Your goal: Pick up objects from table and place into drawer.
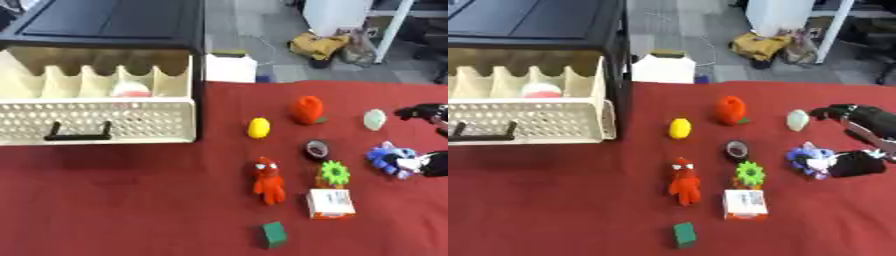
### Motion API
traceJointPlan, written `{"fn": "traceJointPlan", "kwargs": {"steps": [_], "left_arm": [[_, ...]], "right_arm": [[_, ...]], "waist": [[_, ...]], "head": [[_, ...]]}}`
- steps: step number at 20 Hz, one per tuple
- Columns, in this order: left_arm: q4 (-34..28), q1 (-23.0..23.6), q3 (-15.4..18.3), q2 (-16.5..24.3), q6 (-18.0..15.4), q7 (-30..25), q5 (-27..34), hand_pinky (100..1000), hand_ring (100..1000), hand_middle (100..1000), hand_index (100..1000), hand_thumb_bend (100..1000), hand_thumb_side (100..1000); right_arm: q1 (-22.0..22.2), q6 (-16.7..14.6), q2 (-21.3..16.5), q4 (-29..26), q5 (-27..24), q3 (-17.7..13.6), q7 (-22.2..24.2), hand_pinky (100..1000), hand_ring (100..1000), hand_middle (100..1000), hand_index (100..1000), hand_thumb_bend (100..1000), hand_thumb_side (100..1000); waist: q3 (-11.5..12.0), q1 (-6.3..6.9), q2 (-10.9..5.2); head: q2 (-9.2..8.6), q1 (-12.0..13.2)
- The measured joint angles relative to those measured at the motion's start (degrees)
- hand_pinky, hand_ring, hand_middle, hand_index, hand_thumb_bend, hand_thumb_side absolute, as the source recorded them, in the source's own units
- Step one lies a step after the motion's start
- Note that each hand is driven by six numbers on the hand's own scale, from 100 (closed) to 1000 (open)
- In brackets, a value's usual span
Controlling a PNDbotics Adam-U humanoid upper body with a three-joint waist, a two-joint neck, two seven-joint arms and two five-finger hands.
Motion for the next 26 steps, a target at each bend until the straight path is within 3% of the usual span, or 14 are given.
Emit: {"fn": "traceJointPlan", "kwargs": {"steps": [17,22,26], "left_arm": [[0.0,-0.04,-0.03,-0.28,-0.33,-0.1,0.16,272,153,207,804,100,1000],[0.0,-0.03,-0.03,-0.46,-0.38,-0.04,0.16,272,153,207,803,100,1000],[0.0,0.0,-0.03,-0.46,-0.45,0.03,0.16,272,154,207,803,100,1000]], "right_arm": [[-5.02,-2.89,1.06,10.36,-0.01,-0.27,0.89,827,923,855,955,459,583],[-3.45,-4.53,1.28,11.6,0.35,-0.5,1.44,831,930,862,957,466,516],[-1.96,-6.03,1.28,11.23,0.25,-1.35,2.75,830,926,859,957,410,456]], "waist": [[1.55,0.32,1.46],[1.63,0.32,1.67],[1.38,0.3,1.72]], "head": [[-1.48,-1.03],[-1.52,-1.03],[-1.52,-1.0]]}}
